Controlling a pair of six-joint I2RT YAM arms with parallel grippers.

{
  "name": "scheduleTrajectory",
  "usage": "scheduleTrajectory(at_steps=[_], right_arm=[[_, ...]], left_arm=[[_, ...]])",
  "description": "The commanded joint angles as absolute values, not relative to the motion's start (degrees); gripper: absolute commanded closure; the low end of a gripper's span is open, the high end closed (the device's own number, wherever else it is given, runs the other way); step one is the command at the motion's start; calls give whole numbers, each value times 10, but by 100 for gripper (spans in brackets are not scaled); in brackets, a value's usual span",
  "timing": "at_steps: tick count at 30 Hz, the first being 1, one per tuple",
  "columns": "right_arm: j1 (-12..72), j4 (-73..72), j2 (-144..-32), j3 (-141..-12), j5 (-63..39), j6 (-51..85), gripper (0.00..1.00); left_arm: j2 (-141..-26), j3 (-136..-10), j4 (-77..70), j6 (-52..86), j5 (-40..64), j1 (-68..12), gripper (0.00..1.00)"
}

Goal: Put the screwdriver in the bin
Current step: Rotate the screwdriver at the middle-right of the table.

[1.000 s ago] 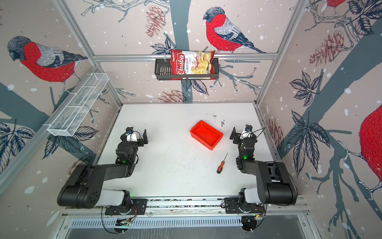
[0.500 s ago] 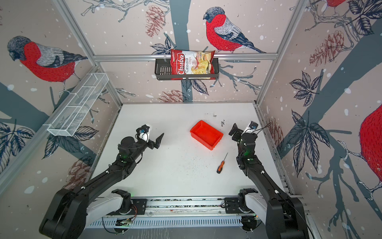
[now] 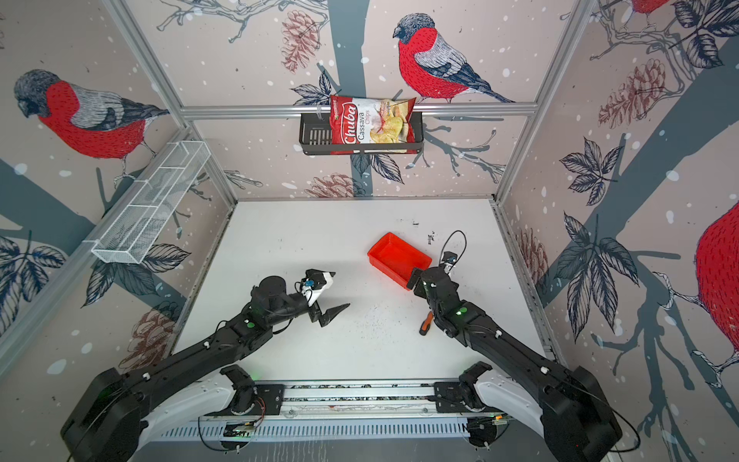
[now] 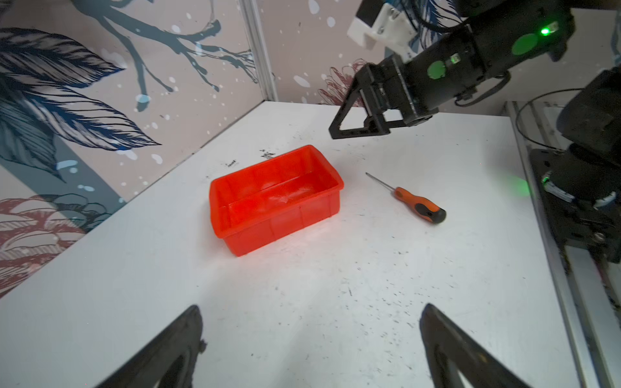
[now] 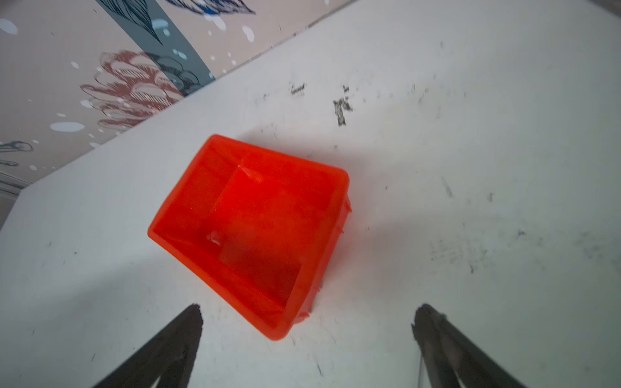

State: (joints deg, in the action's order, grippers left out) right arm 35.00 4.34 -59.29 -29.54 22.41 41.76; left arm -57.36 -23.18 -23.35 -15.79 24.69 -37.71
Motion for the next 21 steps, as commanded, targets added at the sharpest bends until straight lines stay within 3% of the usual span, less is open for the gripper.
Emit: scheduleTrajectory(at_steps=[1,17,21], right_arm=[[359,120,-622,-310,225,489,1],[327,163,-708,-293,115,518,0],[320,164,-714,-289,92,515,4]], left_arm=[[-575,-225,-237,-175,272,-389,1],[-591,-238,-184,-228,287,-396,1],[-590,-239,-182,-226,287,-396,1]])
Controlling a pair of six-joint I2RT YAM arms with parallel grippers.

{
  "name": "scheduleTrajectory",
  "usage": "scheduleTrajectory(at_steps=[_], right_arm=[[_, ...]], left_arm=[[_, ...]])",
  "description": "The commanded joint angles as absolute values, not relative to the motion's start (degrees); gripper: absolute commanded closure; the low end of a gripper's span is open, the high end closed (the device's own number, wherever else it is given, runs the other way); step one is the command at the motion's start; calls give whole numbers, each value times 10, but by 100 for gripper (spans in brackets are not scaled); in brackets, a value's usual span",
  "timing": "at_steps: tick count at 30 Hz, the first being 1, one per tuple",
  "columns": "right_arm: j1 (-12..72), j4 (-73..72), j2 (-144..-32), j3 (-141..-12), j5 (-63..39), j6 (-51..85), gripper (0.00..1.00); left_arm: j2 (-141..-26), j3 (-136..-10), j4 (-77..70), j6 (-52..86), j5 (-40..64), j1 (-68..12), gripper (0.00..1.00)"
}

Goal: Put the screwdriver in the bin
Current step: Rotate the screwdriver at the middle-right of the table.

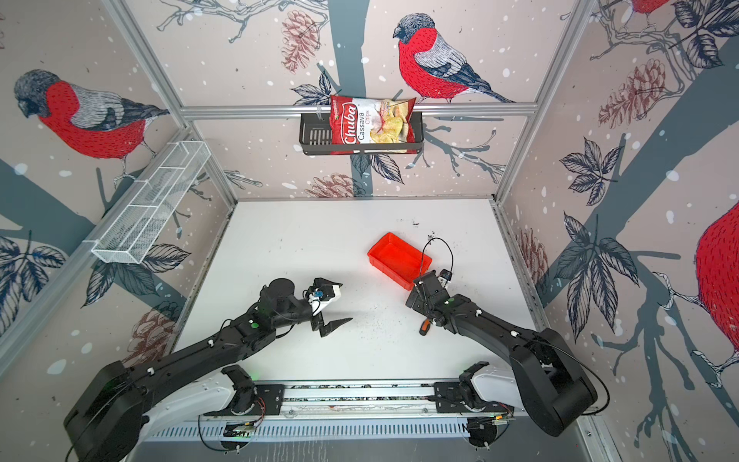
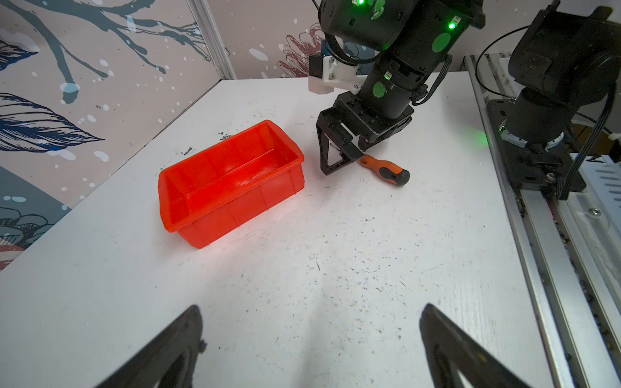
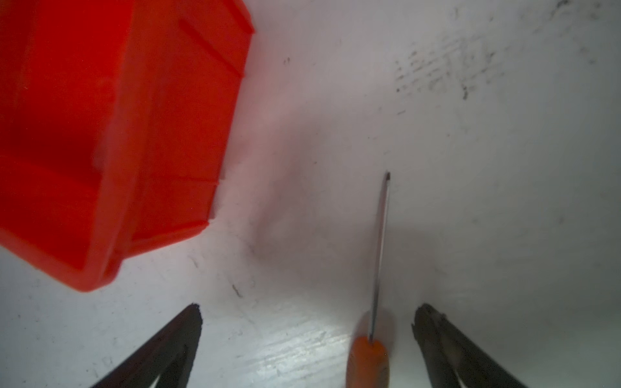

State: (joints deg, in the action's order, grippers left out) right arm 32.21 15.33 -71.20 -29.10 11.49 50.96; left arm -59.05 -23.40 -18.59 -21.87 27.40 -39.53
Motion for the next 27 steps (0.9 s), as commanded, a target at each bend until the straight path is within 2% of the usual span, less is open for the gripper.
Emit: scheduleTrajectory(at_steps=[1,14,22,27], right_arm=[[319,165,-714,-288,89,515,5],[310,205,-714,-277,76,534,32],[310,231,-715,-278,69,537,56],[309,230,-735,-279,62,535,63]], left_arm=[[-590,-238,-183,-225,287,-396,1],[-590,-249,-168,-229,261,-403,1],[-589,-257,-156,-245,266,-408,1],[-597,-259,-156,-248,270,-408,1]])
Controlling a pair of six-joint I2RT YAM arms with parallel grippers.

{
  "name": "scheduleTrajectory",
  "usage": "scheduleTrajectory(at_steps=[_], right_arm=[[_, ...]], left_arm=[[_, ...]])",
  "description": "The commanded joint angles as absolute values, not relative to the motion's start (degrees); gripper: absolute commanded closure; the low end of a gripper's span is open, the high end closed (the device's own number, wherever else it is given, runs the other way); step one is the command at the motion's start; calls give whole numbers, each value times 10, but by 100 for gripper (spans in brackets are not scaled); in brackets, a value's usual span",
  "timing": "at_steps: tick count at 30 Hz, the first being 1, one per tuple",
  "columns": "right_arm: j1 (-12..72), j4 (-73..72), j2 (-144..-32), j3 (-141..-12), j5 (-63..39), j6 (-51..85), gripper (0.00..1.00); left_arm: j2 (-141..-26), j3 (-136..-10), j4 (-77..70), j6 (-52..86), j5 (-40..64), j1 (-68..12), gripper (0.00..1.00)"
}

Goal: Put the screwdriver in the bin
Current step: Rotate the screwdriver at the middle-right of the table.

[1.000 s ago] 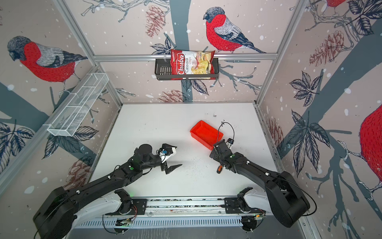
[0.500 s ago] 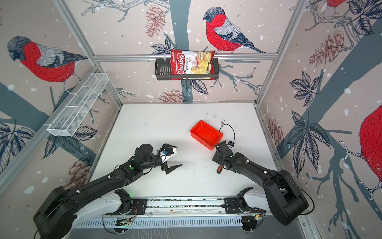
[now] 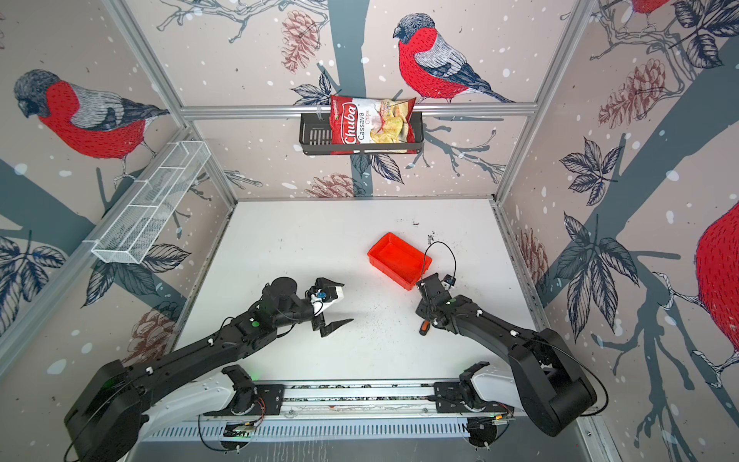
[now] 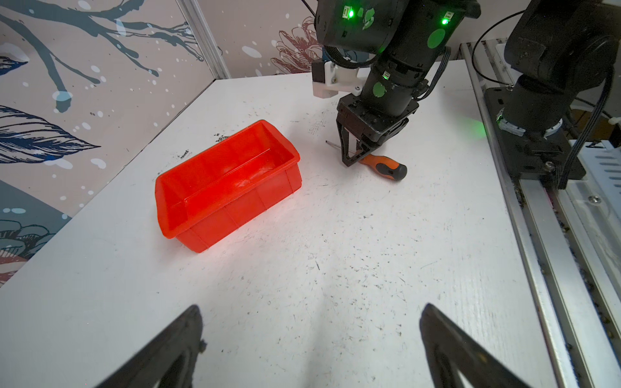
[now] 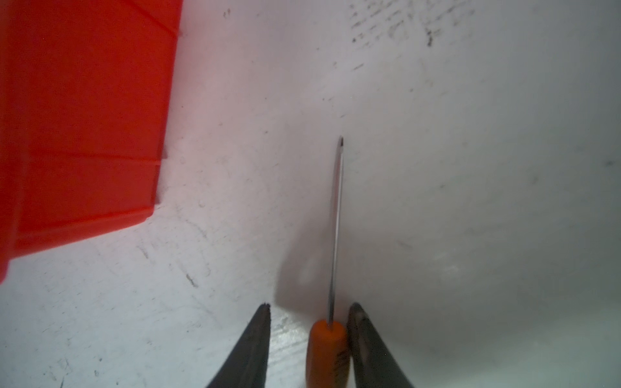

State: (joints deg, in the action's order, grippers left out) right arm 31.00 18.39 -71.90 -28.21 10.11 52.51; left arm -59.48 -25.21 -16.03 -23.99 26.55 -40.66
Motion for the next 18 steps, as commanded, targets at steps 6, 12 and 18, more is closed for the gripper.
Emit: scheduleTrajectory(at_steps=[6,12,18], right_arm=[[309,227,-749,-272,53,536,71],[310,240,-740,-281,62,537,82],[334,269,-734,-304,64,534,71]], left_arm=[[-593,-258,-156,-248,267,-409,1],[-579,-248,-157,-251,269,-409,1],[-576,-248,-152,-253,263,-409,1]])
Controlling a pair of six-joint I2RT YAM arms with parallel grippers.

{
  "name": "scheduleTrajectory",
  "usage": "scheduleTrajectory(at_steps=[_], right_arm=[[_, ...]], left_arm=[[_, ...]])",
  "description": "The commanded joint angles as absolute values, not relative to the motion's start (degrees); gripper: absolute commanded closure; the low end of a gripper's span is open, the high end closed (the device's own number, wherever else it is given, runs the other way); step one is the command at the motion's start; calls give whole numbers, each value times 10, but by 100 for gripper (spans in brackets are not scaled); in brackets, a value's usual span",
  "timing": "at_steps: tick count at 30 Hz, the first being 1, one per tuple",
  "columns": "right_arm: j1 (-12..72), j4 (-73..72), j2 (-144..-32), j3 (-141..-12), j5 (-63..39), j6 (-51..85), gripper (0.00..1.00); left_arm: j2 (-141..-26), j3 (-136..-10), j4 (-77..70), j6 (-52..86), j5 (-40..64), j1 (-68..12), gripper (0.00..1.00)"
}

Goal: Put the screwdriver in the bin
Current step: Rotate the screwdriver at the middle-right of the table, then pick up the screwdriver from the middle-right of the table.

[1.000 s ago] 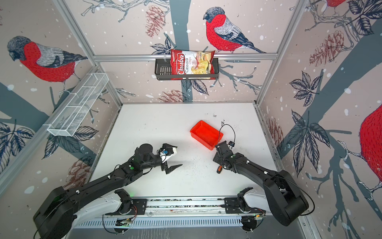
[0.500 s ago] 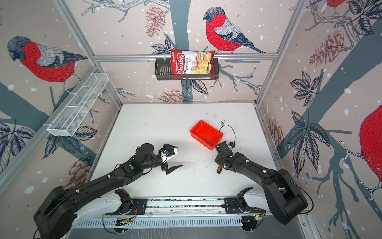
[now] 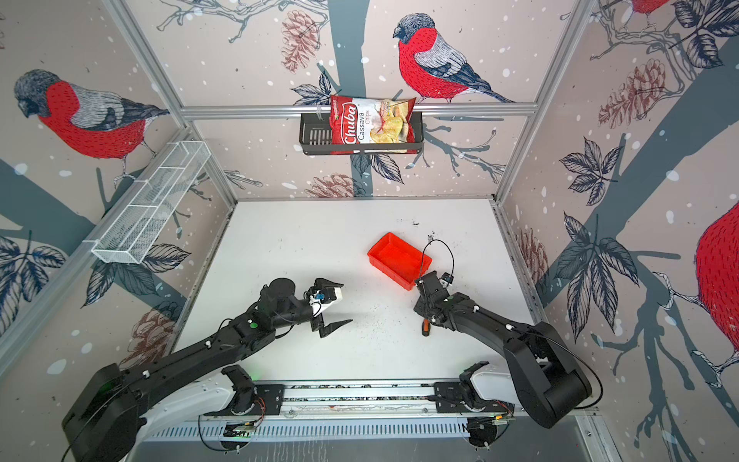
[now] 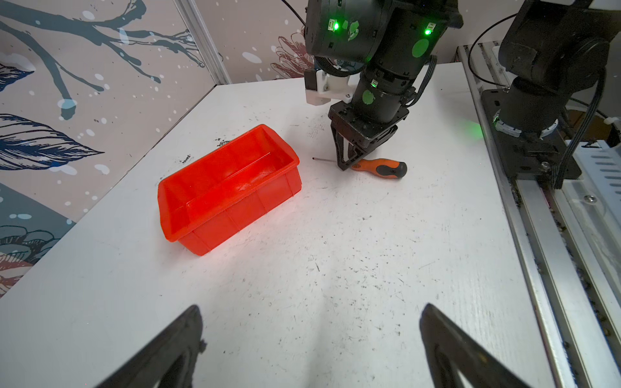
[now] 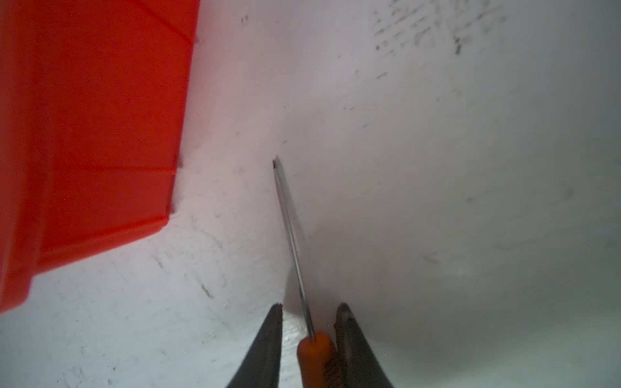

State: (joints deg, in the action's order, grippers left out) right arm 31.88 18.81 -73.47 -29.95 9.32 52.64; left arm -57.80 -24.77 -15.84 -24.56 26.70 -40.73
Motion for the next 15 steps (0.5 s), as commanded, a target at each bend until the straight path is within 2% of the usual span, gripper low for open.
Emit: scheduleTrajectory(at_steps=[1,7,11,15], right_arm=[[350,278,-735,-310,68,539,70],[391,319,-745,-319,95,548,66],[390,317,-753,-317,105,534,69],[389,314,-765,-316,105,521,79]], left_arm=[[-575,-248,-153,-253,262,-409,1],[-571,-246,-155,-251,260,-409,1],[-573,-243,-159,-248,262,-409,1],[-573,-244,-159,-248,262,-409,1]])
